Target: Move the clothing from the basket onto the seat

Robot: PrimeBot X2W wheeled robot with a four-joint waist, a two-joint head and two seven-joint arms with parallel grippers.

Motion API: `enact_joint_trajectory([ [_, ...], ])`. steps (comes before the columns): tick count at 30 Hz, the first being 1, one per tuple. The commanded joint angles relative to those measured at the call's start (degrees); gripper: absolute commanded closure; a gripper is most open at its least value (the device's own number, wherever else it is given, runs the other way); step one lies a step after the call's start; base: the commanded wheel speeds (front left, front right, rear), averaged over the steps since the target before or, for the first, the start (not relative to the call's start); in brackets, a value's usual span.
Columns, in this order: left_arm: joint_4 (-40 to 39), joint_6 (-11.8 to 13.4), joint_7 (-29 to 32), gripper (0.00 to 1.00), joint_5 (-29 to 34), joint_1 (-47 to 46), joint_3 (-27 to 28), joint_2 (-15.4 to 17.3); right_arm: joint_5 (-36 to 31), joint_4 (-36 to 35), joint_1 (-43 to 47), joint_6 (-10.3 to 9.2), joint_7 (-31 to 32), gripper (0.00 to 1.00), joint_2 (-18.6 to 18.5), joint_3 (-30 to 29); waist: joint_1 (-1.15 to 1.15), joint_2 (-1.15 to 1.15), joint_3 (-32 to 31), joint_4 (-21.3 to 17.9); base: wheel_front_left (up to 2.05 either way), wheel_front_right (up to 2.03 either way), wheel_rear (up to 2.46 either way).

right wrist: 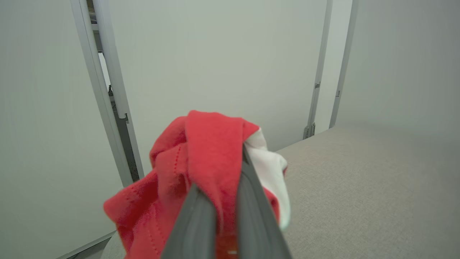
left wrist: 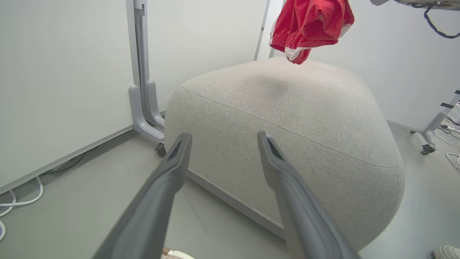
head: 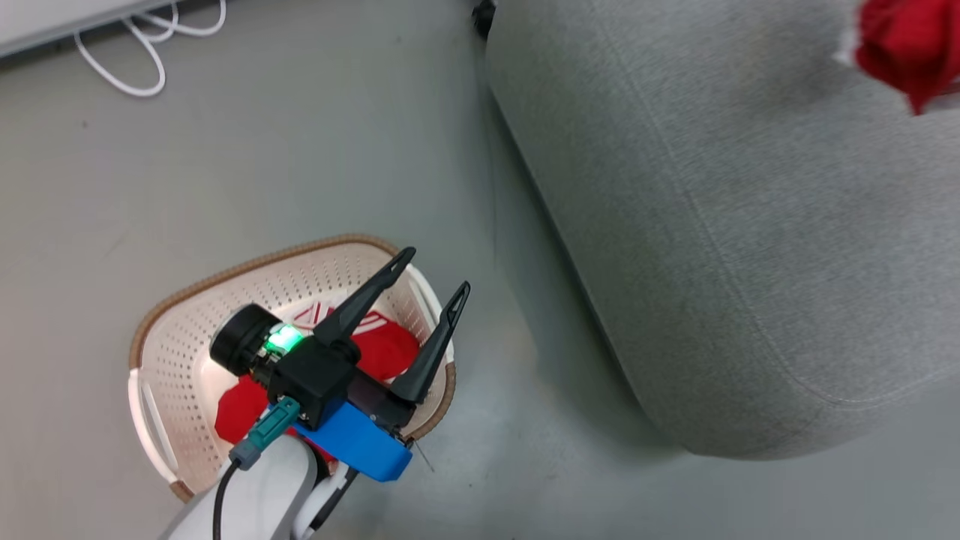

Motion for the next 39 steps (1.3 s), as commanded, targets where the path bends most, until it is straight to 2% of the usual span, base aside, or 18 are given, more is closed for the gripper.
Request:
enact_joint_trajectory([
  [1,-0.57,-0.06,-0.28,0.00,0.38,-1.47,-0.11,0.51,-0.37,0.56,-1.13,0.01,-0.45,1.00,-0.59,-1.66,-0.01,0.00,3.45,2.00,0.00,0.00,0.00],
  [5,-1.81,-0.07,-0.28,0.00,1.16,-2.96,-0.33,1.69,-1.77,2.82,-1.31,0.01,-1.20,1.00,-1.58,-6.98,-0.01,0.00,6.50,2.40,0.00,0.00,0.00],
  [13,-3.34,-0.07,-0.26,0.00,2.01,-4.34,-1.23,3.13,-3.52,9.59,0.26,0.01,-3.21,1.00,0.25,-13.87,-0.01,0.00,9.75,2.04,0.00,0.00,0.00],
  [22,-2.76,-0.03,-0.08,0.00,0.78,-4.65,-2.67,3.07,-5.39,15.43,-0.35,0.01,-4.89,1.00,0.52,-15.06,-0.01,0.00,9.04,2.01,0.00,0.00,0.00],
  [23,-2.63,0.01,-0.10,0.00,0.62,-4.65,-2.59,2.91,-5.64,15.69,-0.45,0.01,-5.08,0.75,0.49,-14.99,-0.01,0.00,8.85,2.01,0.00,0.00,0.00],
  [24,-2.49,0.01,-0.11,0.00,0.50,-4.63,-2.55,2.79,-5.80,15.88,-0.51,0.01,-5.25,0.45,0.30,-14.92,-0.01,0.00,8.70,2.03,0.00,0.00,0.00],
  [25,-2.32,0.01,-0.13,0.00,0.55,-4.60,-2.53,2.80,-6.09,16.13,-0.55,0.01,-5.27,0.00,0.13,-14.85,-0.01,0.00,8.57,2.04,0.00,0.00,0.00],
  [39,-1.00,-0.01,-0.26,0.00,-0.51,-2.92,-1.86,1.56,-9.22,17.09,2.20,0.01,-5.67,0.00,-0.09,-13.73,-0.01,0.00,5.17,2.62,0.00,0.00,0.00],
])
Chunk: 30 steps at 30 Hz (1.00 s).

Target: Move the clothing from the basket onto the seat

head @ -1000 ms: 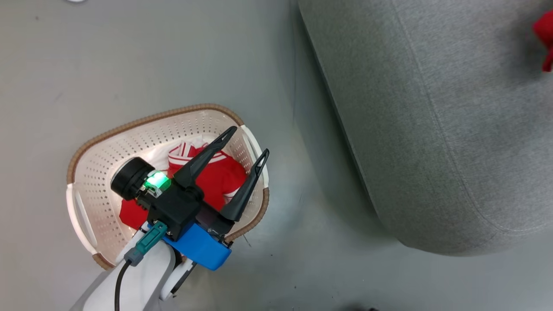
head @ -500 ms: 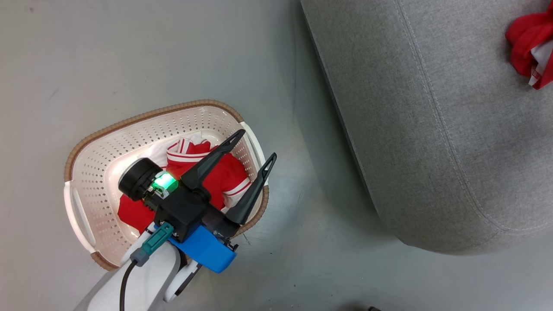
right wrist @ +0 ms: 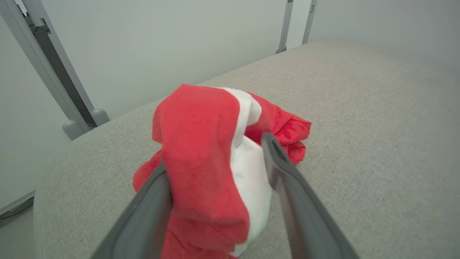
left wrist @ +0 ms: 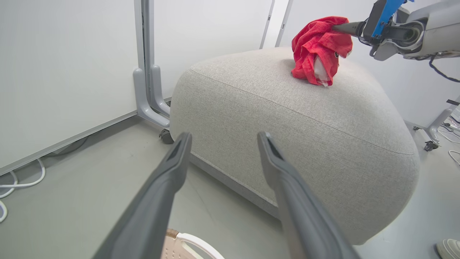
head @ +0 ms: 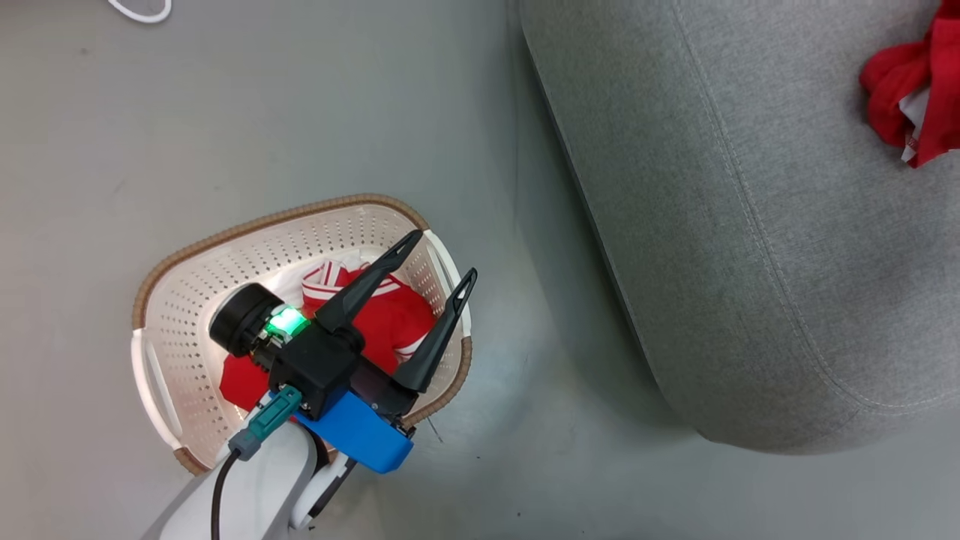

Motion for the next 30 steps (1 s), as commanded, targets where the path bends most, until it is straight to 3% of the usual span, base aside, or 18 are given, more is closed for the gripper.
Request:
enact_joint_trajectory([
  [1,0.17,-0.01,-0.27,0.00,-0.22,0.50,0.35,-0.31,-0.96,-0.23,1.46,0.01,-0.29,0.00,0.05,0.47,0.00,0.00,-1.23,0.28,0.00,0.00,0.00],
  [17,1.75,-0.05,-0.29,0.00,-1.44,8.44,5.24,-5.54,-7.85,-5.44,13.49,0.01,-0.27,0.00,2.12,5.82,0.00,0.00,-14.54,4.12,0.00,0.00,0.00],
  [30,4.57,-0.06,-0.28,0.00,-2.28,15.43,11.86,-9.57,-7.23,-16.57,29.08,0.01,-0.28,0.00,9.54,16.16,0.00,0.00,-25.54,7.86,0.00,0.00,0.00],
])
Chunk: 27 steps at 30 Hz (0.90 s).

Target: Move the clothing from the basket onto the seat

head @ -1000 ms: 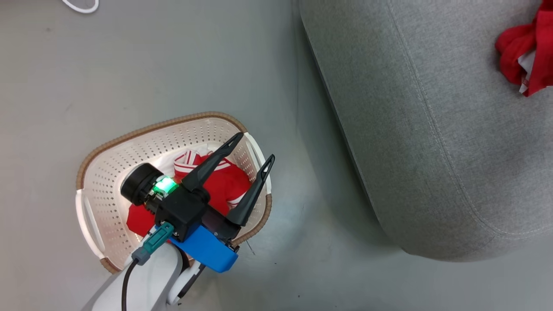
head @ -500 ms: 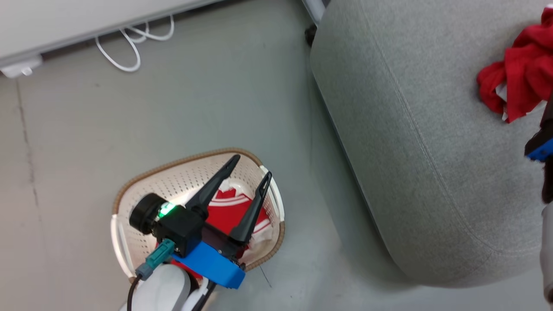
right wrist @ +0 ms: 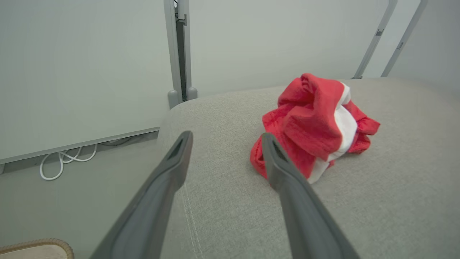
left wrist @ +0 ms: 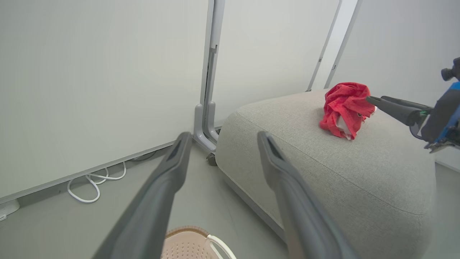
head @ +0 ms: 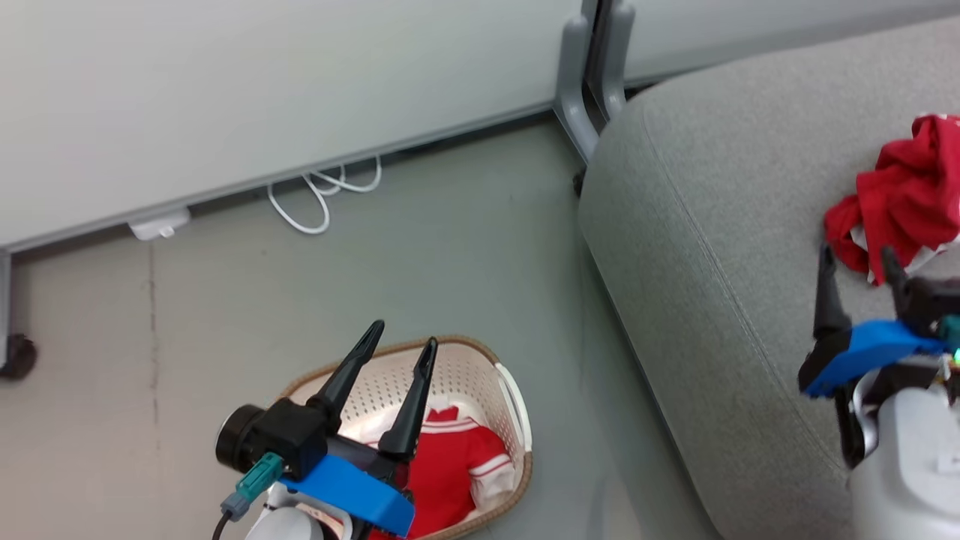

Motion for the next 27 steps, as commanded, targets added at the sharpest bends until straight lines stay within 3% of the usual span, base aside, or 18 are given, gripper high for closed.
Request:
enact_joint_trajectory([
  [1,0.65,-0.06,-0.27,0.00,-0.08,1.33,1.34,-0.48,1.35,-2.41,3.55,0.01,-0.18,0.00,0.60,2.00,0.01,-0.01,-3.34,1.99,0.00,0.00,0.00],
  [15,3.93,-0.06,-0.27,0.00,0.73,8.09,11.45,-2.89,13.79,-20.50,20.90,0.01,5.14,0.00,1.76,15.08,0.01,-0.01,-9.95,7.23,0.00,0.00,0.00],
  [27,6.73,-0.06,-0.27,0.00,2.49,8.72,17.73,-2.52,15.82,-29.08,28.74,0.01,7.30,0.00,1.78,19.32,0.01,-0.01,-10.91,11.85,0.00,0.00,0.00],
])
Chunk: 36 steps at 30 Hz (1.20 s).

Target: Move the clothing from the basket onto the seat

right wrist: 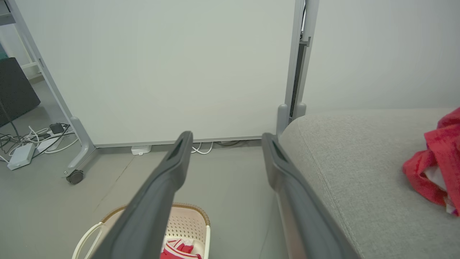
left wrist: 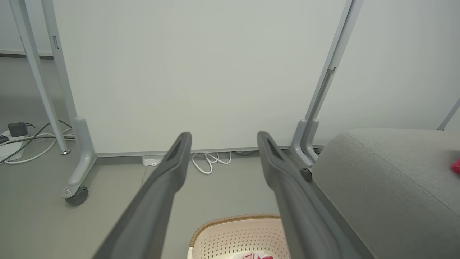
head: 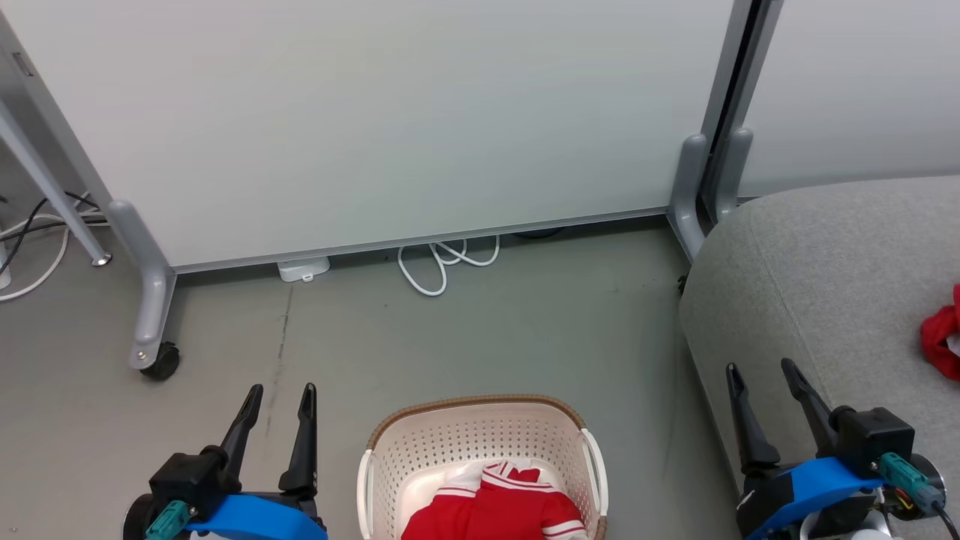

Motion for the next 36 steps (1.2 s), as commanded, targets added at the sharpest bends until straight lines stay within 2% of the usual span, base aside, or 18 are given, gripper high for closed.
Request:
enact_joint_trajectory([
  [1,0.32,-0.06,-0.27,0.00,0.29,0.12,0.49,0.22,0.53,-0.66,1.34,0.01,0.08,0.00,-0.02,0.20,0.01,0.00,-0.17,0.93,0.00,0.00,0.00],
  [13,2.04,-0.06,-0.27,0.00,0.28,0.78,2.71,-0.02,1.23,-3.09,4.03,0.01,0.66,0.00,-0.03,-0.05,0.01,0.00,-0.53,3.24,0.00,0.00,0.00],
  [36,2.18,-0.07,-0.27,0.00,-0.20,0.17,1.78,-0.50,2.00,-4.24,4.23,0.01,1.71,0.00,-0.02,0.07,0.01,0.00,0.23,2.64,0.00,0.00,0.00],
])
